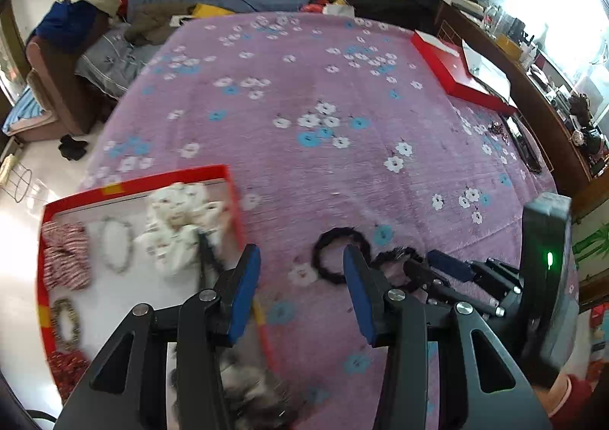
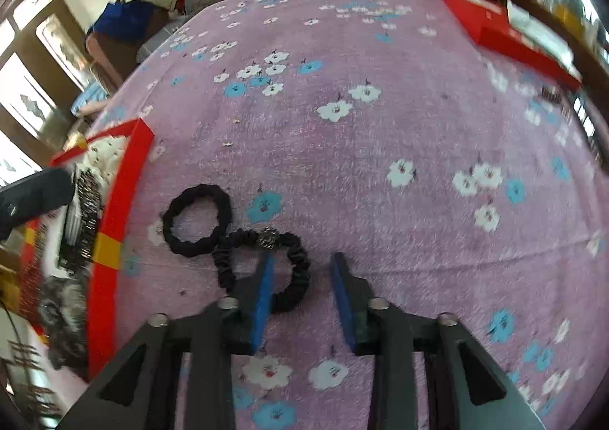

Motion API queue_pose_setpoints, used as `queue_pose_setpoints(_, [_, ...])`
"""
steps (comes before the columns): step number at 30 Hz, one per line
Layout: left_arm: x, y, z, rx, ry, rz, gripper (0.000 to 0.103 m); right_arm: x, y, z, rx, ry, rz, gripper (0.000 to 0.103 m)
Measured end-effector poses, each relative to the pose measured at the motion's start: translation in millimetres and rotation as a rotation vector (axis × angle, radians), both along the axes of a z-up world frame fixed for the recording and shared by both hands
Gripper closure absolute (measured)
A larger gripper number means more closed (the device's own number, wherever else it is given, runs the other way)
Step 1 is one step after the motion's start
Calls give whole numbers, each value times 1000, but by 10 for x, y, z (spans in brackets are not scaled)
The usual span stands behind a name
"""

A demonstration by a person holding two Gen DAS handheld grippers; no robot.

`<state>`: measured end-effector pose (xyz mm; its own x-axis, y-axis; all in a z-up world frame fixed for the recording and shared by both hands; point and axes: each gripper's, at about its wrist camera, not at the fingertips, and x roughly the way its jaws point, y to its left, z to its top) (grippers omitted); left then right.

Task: Organize jewelry
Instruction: 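Grasp a black hair tie with right tool while left tool grasps another, then carry both black hair ties into the tray and open both tools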

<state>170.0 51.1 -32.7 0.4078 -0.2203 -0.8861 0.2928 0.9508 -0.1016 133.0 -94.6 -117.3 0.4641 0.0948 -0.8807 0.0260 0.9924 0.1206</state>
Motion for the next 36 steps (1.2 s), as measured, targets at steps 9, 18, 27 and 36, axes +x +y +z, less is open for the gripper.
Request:
queue_pose_setpoints(9, [252, -418, -536, 119, 53, -40, 63, -178, -595, 33, -28, 38, -102, 94])
queue_pose_setpoints(18, [362, -467, -805, 158, 77, -34, 63, -353, -1001, 34, 41, 47, -168, 94])
queue_pose_setpoints(27, [355, -487, -792, 143, 84, -53, 93, -322, -976, 25, 44, 25, -169, 93])
queue_pose_setpoints(36, [120, -546, -563, 76, 67, -76, 96, -320, -1044, 52, 114, 24, -183, 94])
